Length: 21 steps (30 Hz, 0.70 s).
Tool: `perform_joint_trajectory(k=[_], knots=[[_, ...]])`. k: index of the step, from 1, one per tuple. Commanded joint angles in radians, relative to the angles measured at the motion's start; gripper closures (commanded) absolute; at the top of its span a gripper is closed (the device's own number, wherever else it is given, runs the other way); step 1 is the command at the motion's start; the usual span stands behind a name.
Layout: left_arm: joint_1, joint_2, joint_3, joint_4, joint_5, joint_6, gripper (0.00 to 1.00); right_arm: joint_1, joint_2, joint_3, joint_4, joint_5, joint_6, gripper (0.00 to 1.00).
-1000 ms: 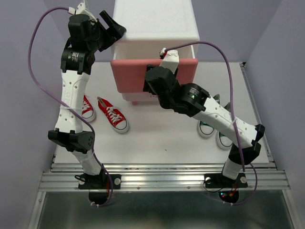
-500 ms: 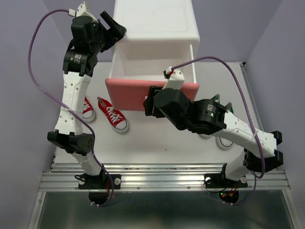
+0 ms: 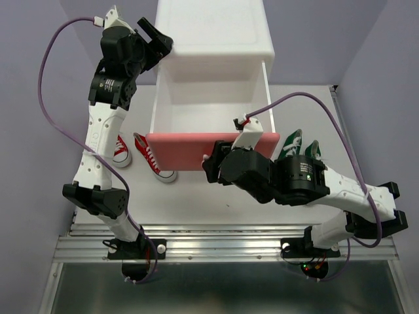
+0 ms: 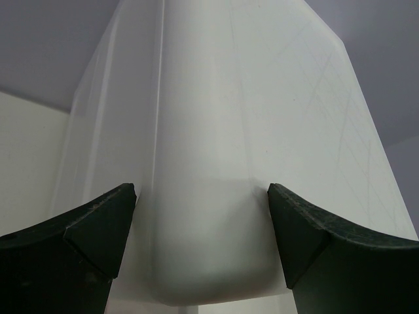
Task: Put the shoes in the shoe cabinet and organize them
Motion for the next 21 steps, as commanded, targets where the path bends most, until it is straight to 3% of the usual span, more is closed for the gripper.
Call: perform_joint_trajectory(k=[1,8,9,10,12,13,15,16,21], knots=[[-0.031,0.006,-0.069,-0.223,0.023,0.038,0.09,0.055,-0.012,0.004,-0.042,-0.169,0.157,0.99],[-0.029,0.009,-0.064,-0.227,0.023,0.050,0.09,0.066,-0.024,-0.018,-0.070,-0.206,0.146,0.96],[-0.031,0.009,-0.063,-0.229,0.023,0.052,0.09,0.066,-0.029,-0.019,-0.067,-0.202,0.155,0.89],[-0.031,0.009,-0.063,-0.229,0.021,0.052,0.09,0.066,-0.033,-0.022,-0.059,-0.194,0.154,0.68],[-0.029,0.009,-0.061,-0.227,0.021,0.050,0.09,0.066,-0.049,-0.051,-0.039,-0.194,0.160,0.49],[-0.031,0.010,-0.058,-0.226,0.024,0.049,0.09,0.066,-0.073,-0.064,-0.012,-0.199,0.160,0.33],[-0.029,0.009,-0.057,-0.226,0.024,0.049,0.09,0.066,-0.098,-0.100,0.022,-0.199,0.167,0.24],[-0.031,0.009,-0.057,-0.227,0.024,0.049,0.08,0.066,-0.124,-0.114,0.033,-0.194,0.166,0.00],[-0.031,0.004,-0.060,-0.242,0.017,0.050,0.07,0.066,-0.142,-0.117,0.038,-0.219,0.106,0.00]])
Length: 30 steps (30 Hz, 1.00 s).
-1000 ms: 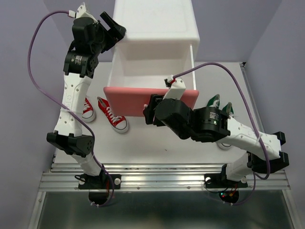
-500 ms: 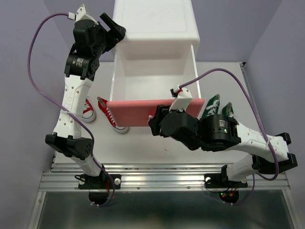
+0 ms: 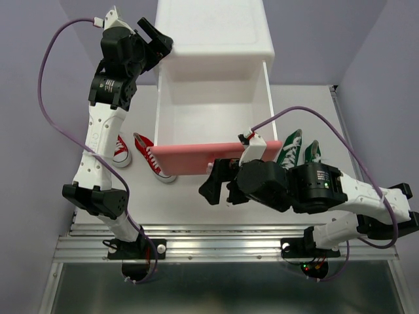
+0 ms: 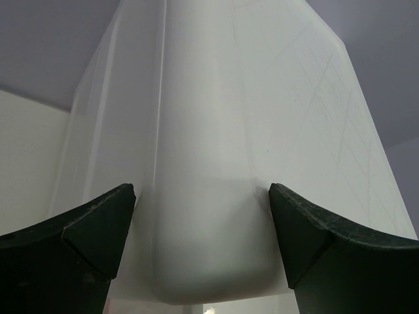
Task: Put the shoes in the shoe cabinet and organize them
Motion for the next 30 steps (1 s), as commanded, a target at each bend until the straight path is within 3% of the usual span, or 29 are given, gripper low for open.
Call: perform_joint_trajectory(k=[1,5,10,14,16,21,22,25,28,30], knots=[[-0.027,0.013,-0.041,-0.255,0.024,0.059,0.07,0.005,-0.023,-0.002,0.053,-0.104,-0.016,0.00],[-0.026,0.012,-0.037,-0.264,0.017,0.068,0.05,0.005,-0.044,-0.025,0.130,-0.186,-0.127,0.00],[-0.027,0.012,-0.040,-0.263,0.018,0.063,0.05,0.005,-0.109,-0.039,0.376,-0.301,-0.252,0.00],[-0.026,0.013,-0.053,-0.266,0.010,0.070,0.05,0.005,-0.043,0.059,0.398,-0.437,-0.301,0.00],[-0.027,0.009,-0.053,-0.266,0.007,0.070,0.05,0.005,0.005,0.156,0.357,-0.419,-0.350,0.00],[-0.026,0.002,-0.043,-0.267,0.007,0.067,0.03,0.005,0.022,0.276,0.407,-0.177,-0.488,0.00],[-0.026,0.002,-0.041,-0.270,0.013,0.062,0.03,0.005,0.039,0.359,0.417,-0.040,-0.515,0.00],[-0.026,0.005,-0.034,-0.277,0.016,0.053,0.03,0.005,0.124,0.492,0.426,0.145,-0.569,0.00],[-0.026,0.004,-0.017,-0.277,0.010,0.042,0.03,0.005,0.212,0.654,0.449,0.442,-0.653,0.00],[-0.026,0.005,-0.004,-0.280,0.005,0.040,0.02,-0.024,0.243,0.704,0.455,0.539,-0.663,0.00]])
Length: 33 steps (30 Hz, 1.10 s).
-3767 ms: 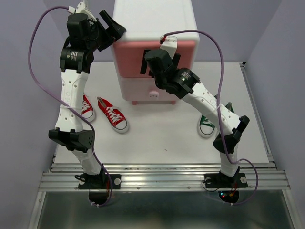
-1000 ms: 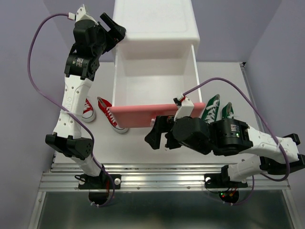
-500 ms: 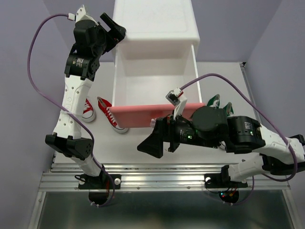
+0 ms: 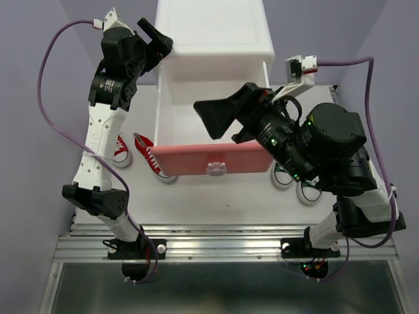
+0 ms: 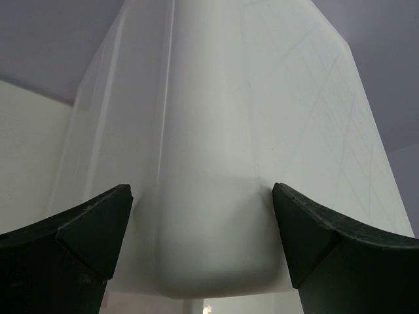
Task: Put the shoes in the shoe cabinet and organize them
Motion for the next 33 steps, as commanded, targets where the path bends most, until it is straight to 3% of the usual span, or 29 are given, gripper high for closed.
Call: perform_joint_trajectory(k=[1,9,14,20,30,32,33], knots=[[-0.021,0.012,0.001,-0.264,0.027,0.057,0.02,-0.043,0.055,0.115,0.080,0.395,-0.112,0.00],[-0.019,0.025,0.067,-0.317,-0.019,0.053,0.01,-0.279,0.018,0.063,0.332,0.642,-0.492,0.00],[-0.021,0.024,0.081,-0.337,-0.019,0.049,0.01,-0.454,-0.069,-0.064,0.335,0.683,-0.518,0.00],[-0.018,0.028,0.099,-0.354,-0.022,0.061,0.01,-0.518,-0.048,-0.169,0.344,0.678,-0.595,0.00],[0.019,0.024,0.138,-0.389,-0.024,0.067,0.01,-0.765,0.141,-0.056,0.334,0.396,-0.627,0.00],[0.036,0.022,0.145,-0.388,-0.016,0.067,0.01,-0.816,0.162,-0.007,0.245,0.277,-0.499,0.00],[0.042,0.022,0.148,-0.385,-0.011,0.066,0.01,-0.907,0.178,0.041,0.128,0.207,-0.315,0.00]])
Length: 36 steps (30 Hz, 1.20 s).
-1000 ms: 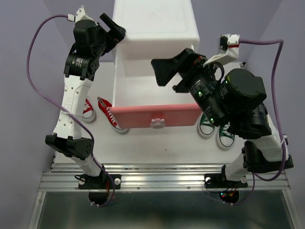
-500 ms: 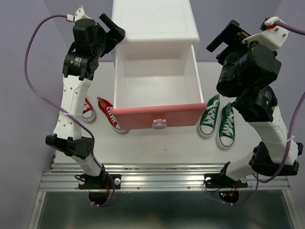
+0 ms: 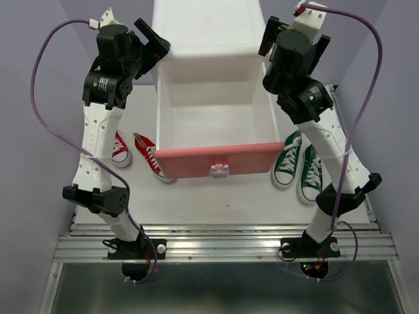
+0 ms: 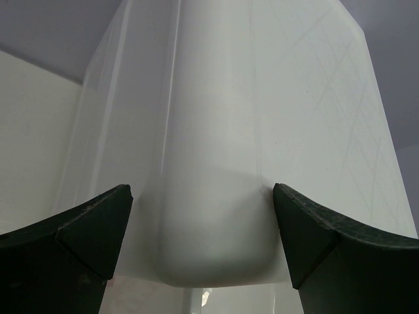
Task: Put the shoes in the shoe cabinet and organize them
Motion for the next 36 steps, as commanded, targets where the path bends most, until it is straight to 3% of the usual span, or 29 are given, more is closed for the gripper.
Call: perform_joint_trajectory(k=[1,2,8,14,20,25,29,36], knots=[[0.034,-0.002,0.019,-0.203,0.010,0.079,0.01,-0.185,0.015,0.119,-0.212,-0.296,0.338,0.00],[0.040,-0.002,0.022,-0.200,0.018,0.077,0.01,-0.230,0.015,0.124,-0.244,-0.436,0.395,0.00],[0.050,0.006,0.054,-0.197,0.025,0.073,0.01,-0.460,-0.045,-0.049,-0.317,-0.767,0.635,0.00],[0.072,0.001,0.096,-0.192,0.025,0.077,0.01,-0.535,0.027,-0.040,-0.596,-0.811,0.667,0.00],[0.115,-0.036,0.120,-0.159,0.025,0.074,0.01,-0.536,-0.014,-0.278,-0.648,-0.737,0.653,0.00],[0.160,-0.079,0.100,-0.177,0.047,0.084,0.01,-0.545,-0.094,-0.514,-0.648,-0.792,0.701,0.00],[0.192,-0.178,-0.046,-0.200,-0.008,0.104,0.01,-0.545,-0.143,-0.740,-0.624,-0.838,0.724,0.00],[0.217,-0.401,-0.429,-0.163,-0.045,0.062,0.01,-0.545,-0.146,-0.898,-0.544,-0.843,0.689,0.00]])
